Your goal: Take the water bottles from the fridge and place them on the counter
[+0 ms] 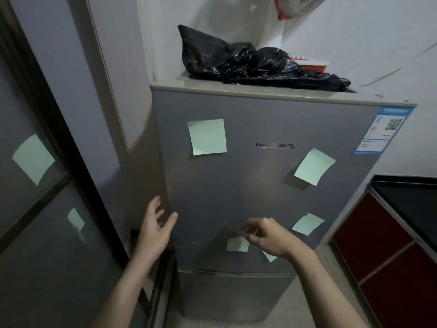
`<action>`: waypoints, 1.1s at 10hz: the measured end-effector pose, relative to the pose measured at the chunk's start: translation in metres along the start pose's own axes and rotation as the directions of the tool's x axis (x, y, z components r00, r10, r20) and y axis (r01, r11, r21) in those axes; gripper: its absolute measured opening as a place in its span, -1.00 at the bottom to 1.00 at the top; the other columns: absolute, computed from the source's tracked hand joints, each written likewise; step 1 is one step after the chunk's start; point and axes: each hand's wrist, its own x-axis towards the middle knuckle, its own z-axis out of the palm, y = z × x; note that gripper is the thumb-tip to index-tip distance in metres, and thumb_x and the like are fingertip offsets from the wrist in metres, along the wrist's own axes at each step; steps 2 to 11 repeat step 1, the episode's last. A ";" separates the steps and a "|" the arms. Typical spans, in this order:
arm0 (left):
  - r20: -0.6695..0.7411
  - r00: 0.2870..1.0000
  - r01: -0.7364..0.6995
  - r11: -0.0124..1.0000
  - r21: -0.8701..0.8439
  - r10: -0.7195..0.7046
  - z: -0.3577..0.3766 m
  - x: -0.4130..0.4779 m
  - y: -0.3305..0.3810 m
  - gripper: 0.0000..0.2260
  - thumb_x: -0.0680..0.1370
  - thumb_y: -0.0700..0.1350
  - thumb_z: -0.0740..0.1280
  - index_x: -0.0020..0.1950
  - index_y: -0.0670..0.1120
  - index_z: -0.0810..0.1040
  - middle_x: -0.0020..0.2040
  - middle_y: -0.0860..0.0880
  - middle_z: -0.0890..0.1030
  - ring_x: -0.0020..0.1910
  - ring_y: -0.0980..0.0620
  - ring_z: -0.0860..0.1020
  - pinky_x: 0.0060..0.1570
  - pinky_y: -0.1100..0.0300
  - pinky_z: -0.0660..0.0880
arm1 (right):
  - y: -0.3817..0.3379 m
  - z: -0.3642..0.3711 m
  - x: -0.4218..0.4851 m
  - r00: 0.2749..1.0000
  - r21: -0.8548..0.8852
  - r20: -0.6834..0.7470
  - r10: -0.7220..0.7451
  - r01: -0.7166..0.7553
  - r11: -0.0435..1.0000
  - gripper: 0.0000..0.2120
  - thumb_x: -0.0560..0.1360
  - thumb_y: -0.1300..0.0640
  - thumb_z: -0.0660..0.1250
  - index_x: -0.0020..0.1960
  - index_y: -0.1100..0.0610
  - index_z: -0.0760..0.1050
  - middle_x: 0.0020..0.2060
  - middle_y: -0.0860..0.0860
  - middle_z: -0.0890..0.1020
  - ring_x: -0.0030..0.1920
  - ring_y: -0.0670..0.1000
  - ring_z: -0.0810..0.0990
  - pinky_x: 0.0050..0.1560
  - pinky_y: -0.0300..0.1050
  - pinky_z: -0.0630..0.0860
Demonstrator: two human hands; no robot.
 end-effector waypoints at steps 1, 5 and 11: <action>-0.010 1.000 -0.029 0.994 -0.106 0.028 -0.008 -0.049 0.012 -0.49 0.56 -0.39 0.32 0.45 -0.09 0.33 0.32 -0.19 0.49 0.17 -0.07 0.56 -0.01 0.48 0.49 | 0.014 0.011 -0.054 0.982 0.262 -0.150 0.113 -0.071 0.963 -0.70 0.54 0.11 0.36 0.27 -0.03 0.55 0.03 -0.13 0.70 -0.14 -0.21 0.66 -0.07 -0.30 0.58; -0.010 1.000 -0.029 0.994 -0.106 0.028 -0.008 -0.049 0.012 -0.49 0.56 -0.39 0.32 0.45 -0.09 0.33 0.32 -0.19 0.49 0.17 -0.07 0.56 -0.01 0.48 0.49 | 0.014 0.011 -0.054 0.982 0.262 -0.150 0.113 -0.071 0.963 -0.70 0.54 0.11 0.36 0.27 -0.03 0.55 0.03 -0.13 0.70 -0.14 -0.21 0.66 -0.07 -0.30 0.58; -0.010 1.000 -0.029 0.994 -0.106 0.028 -0.008 -0.049 0.012 -0.49 0.56 -0.39 0.32 0.45 -0.09 0.33 0.32 -0.19 0.49 0.17 -0.07 0.56 -0.01 0.48 0.49 | 0.014 0.011 -0.054 0.982 0.262 -0.150 0.113 -0.071 0.963 -0.70 0.54 0.11 0.36 0.27 -0.03 0.55 0.03 -0.13 0.70 -0.14 -0.21 0.66 -0.07 -0.30 0.58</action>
